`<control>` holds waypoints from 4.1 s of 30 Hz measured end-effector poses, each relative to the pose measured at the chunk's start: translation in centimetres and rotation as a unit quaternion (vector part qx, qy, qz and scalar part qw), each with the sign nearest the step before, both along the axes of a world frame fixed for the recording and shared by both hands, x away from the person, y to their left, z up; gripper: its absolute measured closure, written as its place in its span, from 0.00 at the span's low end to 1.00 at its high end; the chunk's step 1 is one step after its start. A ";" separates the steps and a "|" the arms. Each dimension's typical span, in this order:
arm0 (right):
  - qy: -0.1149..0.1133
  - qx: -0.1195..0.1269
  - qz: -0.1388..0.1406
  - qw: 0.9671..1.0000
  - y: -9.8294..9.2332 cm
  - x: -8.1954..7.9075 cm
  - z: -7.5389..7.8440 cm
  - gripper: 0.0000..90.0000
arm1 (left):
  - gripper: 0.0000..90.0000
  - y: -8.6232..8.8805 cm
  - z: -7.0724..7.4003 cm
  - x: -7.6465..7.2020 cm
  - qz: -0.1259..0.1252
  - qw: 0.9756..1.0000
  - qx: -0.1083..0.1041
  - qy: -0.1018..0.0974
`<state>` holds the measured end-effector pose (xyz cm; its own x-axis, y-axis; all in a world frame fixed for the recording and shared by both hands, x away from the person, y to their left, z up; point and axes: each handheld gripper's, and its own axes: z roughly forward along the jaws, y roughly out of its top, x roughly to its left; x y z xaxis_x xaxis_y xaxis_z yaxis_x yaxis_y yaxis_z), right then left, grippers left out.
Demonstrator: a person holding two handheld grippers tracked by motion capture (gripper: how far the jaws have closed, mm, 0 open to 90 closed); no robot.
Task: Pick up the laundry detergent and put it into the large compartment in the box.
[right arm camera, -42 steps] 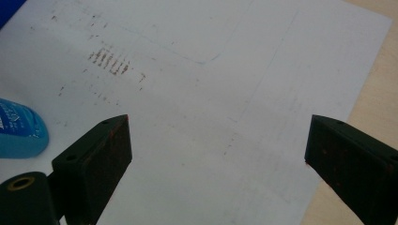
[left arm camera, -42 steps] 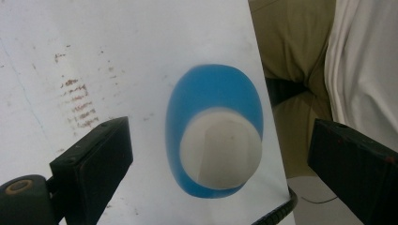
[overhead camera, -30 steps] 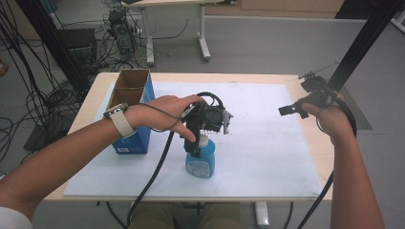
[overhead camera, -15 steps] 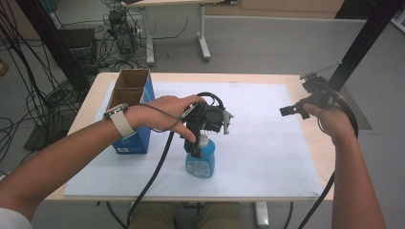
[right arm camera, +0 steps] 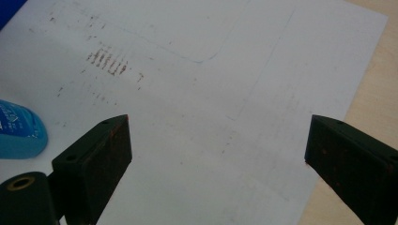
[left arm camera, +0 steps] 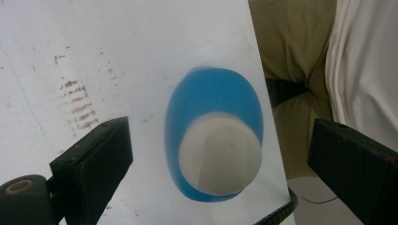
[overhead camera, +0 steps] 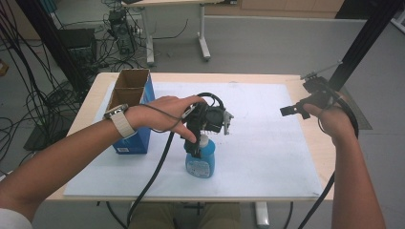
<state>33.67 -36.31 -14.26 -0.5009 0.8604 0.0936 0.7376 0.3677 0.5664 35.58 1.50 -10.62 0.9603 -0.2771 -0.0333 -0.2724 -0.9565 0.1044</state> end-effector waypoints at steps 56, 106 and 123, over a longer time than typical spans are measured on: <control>0.007 0.010 -0.001 1.000 -0.1 0.3 -1.4 0.08 | 0.09 0.0 -2.8 -0.5 -0.001 1.000 0.005 -0.015; 0.001 0.011 -0.001 1.000 -0.1 -0.1 -1.7 0.08 | 0.32 -0.7 -4.8 -2.4 -0.015 0.998 0.014 -0.059; 0.000 0.010 -0.003 1.000 -0.1 -0.3 -1.5 0.08 | 0.43 -0.7 -4.7 -1.6 -0.014 0.999 0.015 -0.038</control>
